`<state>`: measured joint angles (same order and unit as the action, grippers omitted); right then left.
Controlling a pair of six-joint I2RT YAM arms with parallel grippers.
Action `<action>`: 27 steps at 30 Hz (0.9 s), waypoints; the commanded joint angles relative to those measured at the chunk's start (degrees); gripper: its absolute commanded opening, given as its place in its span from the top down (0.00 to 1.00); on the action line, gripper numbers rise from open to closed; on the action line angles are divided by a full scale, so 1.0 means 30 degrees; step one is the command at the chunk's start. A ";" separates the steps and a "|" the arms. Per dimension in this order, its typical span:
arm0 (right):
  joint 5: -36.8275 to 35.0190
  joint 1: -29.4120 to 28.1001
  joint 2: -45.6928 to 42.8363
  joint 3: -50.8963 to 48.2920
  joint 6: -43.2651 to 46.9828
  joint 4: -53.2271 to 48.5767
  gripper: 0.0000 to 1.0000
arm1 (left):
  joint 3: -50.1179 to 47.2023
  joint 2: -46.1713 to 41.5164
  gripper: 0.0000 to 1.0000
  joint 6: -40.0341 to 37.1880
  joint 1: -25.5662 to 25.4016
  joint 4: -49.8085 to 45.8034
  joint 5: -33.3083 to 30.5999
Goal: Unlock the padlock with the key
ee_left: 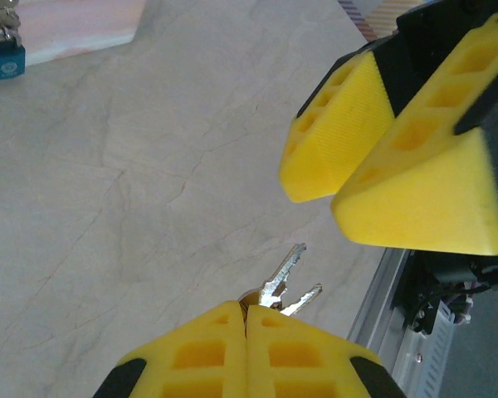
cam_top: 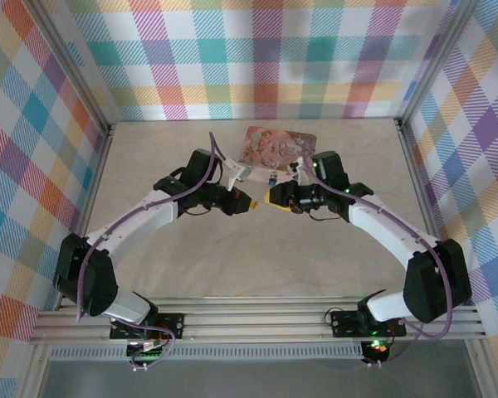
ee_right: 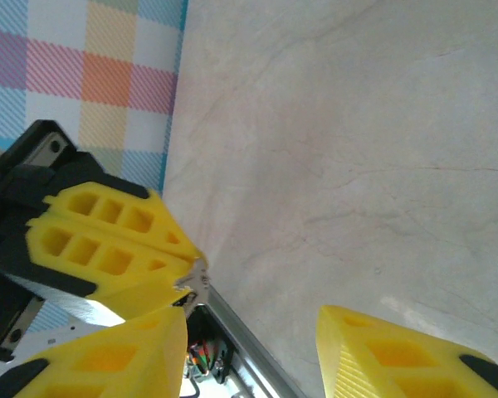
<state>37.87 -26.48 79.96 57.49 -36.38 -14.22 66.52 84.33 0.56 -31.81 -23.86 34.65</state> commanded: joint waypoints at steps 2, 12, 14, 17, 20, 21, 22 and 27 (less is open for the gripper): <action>0.1354 -0.0169 0.0211 0.0588 0.0785 0.0434 0.55 | -0.0436 -0.0434 1.00 -0.0420 -0.0206 -0.0107 0.0197; 0.1169 -0.0482 0.0768 0.0654 0.0845 0.0608 0.54 | -0.0319 -0.0411 1.00 -0.0189 -0.0353 -0.0079 0.0749; 0.1175 -0.0605 0.1010 0.0698 0.0706 0.0802 0.54 | -0.0294 -0.0406 1.00 -0.0288 -0.0382 -0.0260 0.0804; 0.1205 -0.0723 0.1252 0.0804 0.0609 0.1026 0.56 | -0.0245 -0.0397 1.00 -0.0369 -0.0382 -0.0452 0.0958; 0.1271 -0.0810 0.1487 0.1062 0.0642 0.0960 0.57 | -0.0346 -0.0380 1.00 -0.0377 -0.0380 -0.0426 0.1008; 0.1292 -0.0823 0.1564 0.1133 0.0685 0.0920 0.58 | -0.0359 -0.0407 1.00 -0.0391 -0.0383 -0.0377 0.1028; 0.1308 -0.0870 0.1630 0.1193 0.0746 0.0880 0.59 | -0.0424 -0.0410 1.00 -0.0362 -0.0384 -0.0339 0.1045; 0.1635 -0.0951 0.1918 0.1321 0.0804 0.0973 0.76 | -0.0435 -0.0377 1.00 -0.0347 -0.0375 -0.0353 0.1002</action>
<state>40.58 -28.93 84.84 59.61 -35.03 -12.64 65.91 84.33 0.51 -32.29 -24.05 36.42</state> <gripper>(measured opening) 0.277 0.041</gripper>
